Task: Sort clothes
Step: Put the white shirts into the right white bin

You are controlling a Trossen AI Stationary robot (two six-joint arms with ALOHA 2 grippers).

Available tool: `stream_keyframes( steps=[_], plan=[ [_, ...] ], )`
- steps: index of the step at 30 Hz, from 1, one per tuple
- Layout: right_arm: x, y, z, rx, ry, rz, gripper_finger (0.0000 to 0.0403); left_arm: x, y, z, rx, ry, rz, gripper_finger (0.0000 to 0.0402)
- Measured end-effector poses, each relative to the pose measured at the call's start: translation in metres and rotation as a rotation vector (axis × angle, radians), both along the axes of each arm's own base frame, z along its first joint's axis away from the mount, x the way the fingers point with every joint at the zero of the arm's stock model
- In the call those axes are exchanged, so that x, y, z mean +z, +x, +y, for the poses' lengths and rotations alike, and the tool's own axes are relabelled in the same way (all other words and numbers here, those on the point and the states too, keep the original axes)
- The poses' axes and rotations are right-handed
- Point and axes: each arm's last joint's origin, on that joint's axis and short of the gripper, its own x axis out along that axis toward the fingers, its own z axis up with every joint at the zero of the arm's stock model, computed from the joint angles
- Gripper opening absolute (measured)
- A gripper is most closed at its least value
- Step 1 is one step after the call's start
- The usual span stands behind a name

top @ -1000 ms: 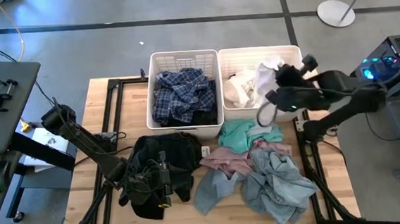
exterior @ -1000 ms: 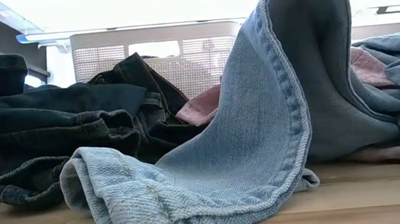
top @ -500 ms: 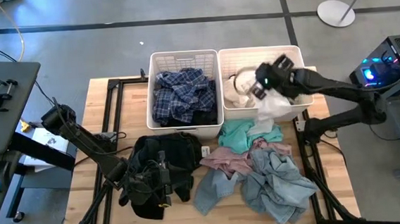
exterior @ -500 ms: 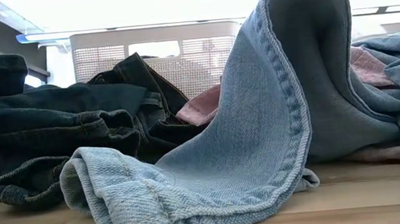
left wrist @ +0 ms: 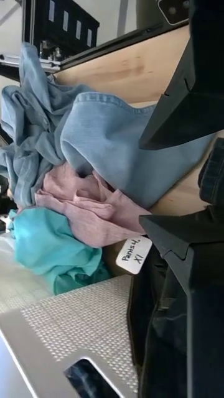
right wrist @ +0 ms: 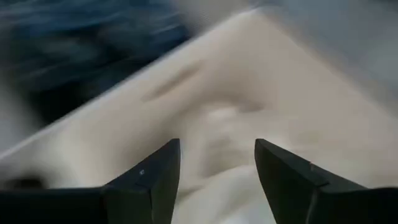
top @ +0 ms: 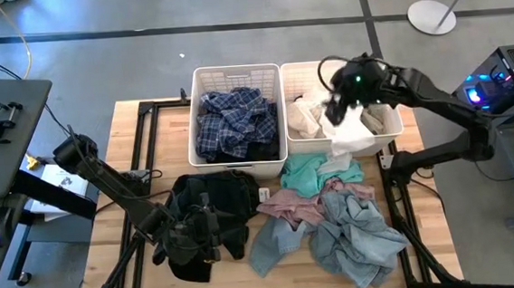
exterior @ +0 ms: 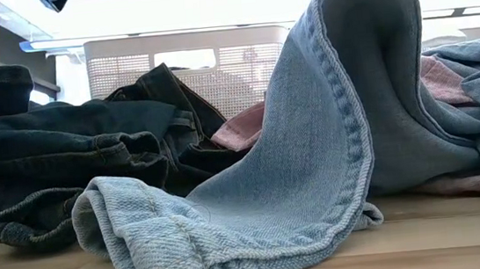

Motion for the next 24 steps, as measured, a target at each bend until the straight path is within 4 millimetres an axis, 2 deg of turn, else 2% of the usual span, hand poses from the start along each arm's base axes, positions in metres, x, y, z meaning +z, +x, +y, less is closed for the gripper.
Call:
stream_keyframes(
  steps=[2,5,10,14,20,24],
  plan=[
    [-0.006,0.001,0.01,0.084,0.127,0.006,0.0195,-0.003,0.001,-0.001,0.0,0.006,0.007,0.0172],
    [-0.021,-0.001,0.017,0.068,0.249,0.079,0.0192,-0.008,0.003,-0.002,0.0,0.022,0.025,0.0172],
    [-0.056,-0.006,0.009,-0.041,0.336,0.188,0.0171,-0.023,0.007,-0.006,0.0,0.064,0.071,0.0172],
    [-0.09,-0.01,-0.013,-0.146,0.376,0.244,0.0146,-0.033,0.009,-0.008,-0.007,0.103,0.103,0.0172],
    [-0.139,-0.011,-0.063,-0.285,0.377,0.259,0.0107,-0.035,0.009,-0.008,-0.006,0.117,0.115,0.0172],
    [-0.159,-0.006,-0.093,-0.359,0.375,0.232,0.0089,-0.035,0.009,-0.009,-0.014,0.131,0.114,0.0172]
  ],
)
